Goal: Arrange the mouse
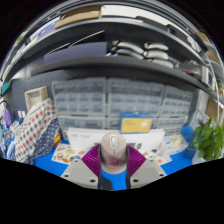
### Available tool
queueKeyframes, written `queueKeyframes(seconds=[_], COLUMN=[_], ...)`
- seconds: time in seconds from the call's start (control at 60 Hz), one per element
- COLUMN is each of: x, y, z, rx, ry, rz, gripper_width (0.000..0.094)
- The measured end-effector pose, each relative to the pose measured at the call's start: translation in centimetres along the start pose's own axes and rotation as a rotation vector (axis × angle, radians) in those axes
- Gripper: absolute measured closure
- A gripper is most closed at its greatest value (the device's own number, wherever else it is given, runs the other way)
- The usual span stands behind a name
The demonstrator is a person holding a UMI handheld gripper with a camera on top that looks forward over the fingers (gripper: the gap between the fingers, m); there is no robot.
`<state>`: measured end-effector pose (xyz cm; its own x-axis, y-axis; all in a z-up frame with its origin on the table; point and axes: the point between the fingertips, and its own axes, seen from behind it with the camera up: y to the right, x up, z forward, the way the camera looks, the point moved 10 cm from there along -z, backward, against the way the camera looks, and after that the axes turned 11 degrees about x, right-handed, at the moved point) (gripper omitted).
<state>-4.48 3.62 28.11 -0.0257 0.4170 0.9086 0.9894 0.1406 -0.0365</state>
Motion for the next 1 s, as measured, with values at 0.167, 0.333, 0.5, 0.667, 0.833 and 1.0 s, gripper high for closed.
queueKeyframes(seconds=[0.167, 0.333, 0.5, 0.667, 0.833, 1.0], x=[-7.5, -15.8, -20.4, -21.0, -20.7, -19.0], y=[-5.8, -6.9, -7.6, -7.7, -7.7, -7.1], z=[4.6, 7.8, 9.2, 9.2, 9.3, 7.2], rx=[0.068, 0.077, 0.075, 0.065, 0.065, 0.040], ry=[-0.146, -0.279, -0.367, -0.344, -0.353, -0.342], rz=[0.031, 0.065, 0.066, 0.077, 0.087, 0.125], gripper_width=[0.0619, 0.0617, 0.0614, 0.0574, 0.0464, 0.0073])
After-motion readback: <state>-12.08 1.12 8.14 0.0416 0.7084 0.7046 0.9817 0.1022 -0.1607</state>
